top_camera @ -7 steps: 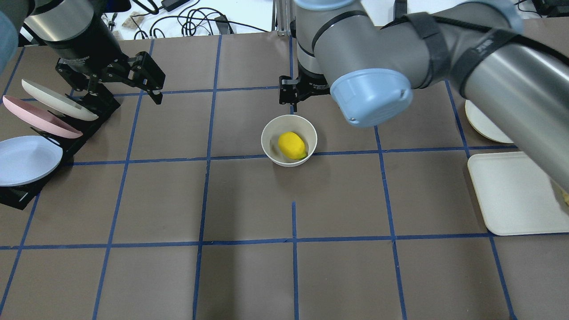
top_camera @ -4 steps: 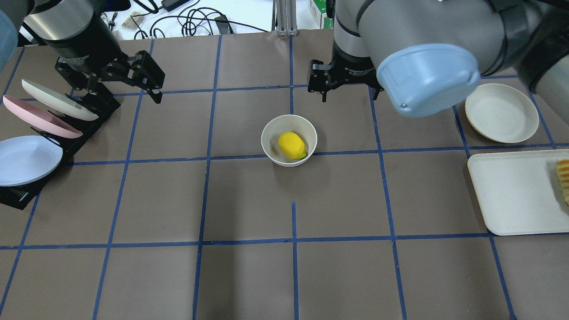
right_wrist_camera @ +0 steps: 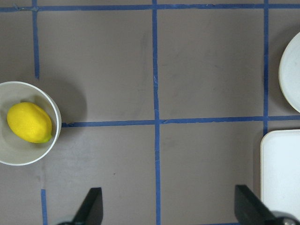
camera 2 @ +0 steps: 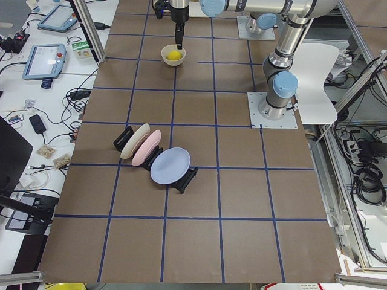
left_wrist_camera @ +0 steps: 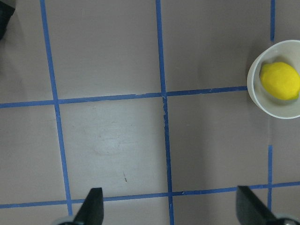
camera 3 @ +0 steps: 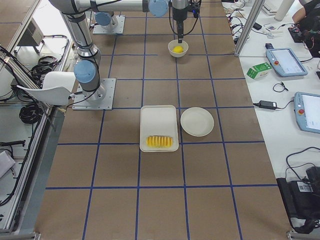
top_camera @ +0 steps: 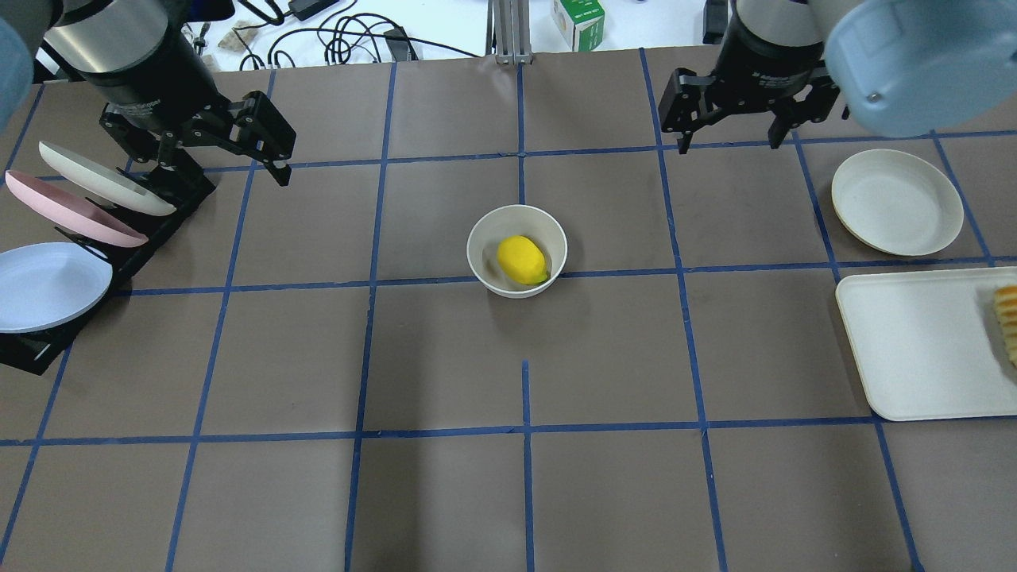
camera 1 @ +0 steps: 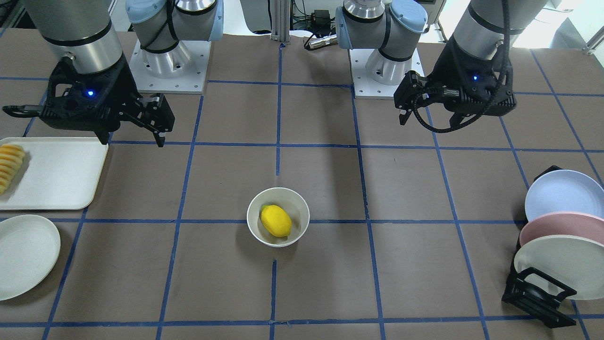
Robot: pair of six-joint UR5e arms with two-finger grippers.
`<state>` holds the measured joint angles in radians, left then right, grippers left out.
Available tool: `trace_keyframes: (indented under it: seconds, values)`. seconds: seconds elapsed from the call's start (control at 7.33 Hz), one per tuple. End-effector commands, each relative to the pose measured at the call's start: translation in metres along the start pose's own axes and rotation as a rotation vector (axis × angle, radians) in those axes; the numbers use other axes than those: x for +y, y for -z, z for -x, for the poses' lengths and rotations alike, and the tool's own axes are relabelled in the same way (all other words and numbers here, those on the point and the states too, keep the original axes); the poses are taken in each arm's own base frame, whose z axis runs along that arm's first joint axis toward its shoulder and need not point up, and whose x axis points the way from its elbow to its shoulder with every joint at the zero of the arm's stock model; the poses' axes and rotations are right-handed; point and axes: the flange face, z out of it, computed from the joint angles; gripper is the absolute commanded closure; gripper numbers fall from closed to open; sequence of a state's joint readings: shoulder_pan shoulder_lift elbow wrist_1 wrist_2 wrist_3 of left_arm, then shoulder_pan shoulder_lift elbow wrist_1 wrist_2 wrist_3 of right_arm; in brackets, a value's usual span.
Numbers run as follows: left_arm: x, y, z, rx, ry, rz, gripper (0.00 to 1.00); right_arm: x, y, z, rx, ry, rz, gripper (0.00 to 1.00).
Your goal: Place bowl and put lemon in it
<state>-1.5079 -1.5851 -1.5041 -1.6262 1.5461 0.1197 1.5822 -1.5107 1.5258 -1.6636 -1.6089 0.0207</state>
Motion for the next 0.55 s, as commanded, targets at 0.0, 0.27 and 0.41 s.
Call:
trace_keyframes:
  seconds: [0.0,0.27,0.41]
  values:
    - [0.0002,-0.0001,-0.0003,0.003,0.0,0.0,0.0,0.003,0.0025,-0.0063,-0.012,0.003,0.006,0.0]
    - [-0.0004,-0.0009,-0.0002,0.003,0.0,0.001,0.0,0.005,0.004,-0.0055,-0.014,-0.001,0.006,0.0]
    - [-0.0014,-0.0024,-0.0001,0.003,0.0,0.004,0.0,0.005,0.004,-0.0055,-0.014,0.0,0.006,0.0]
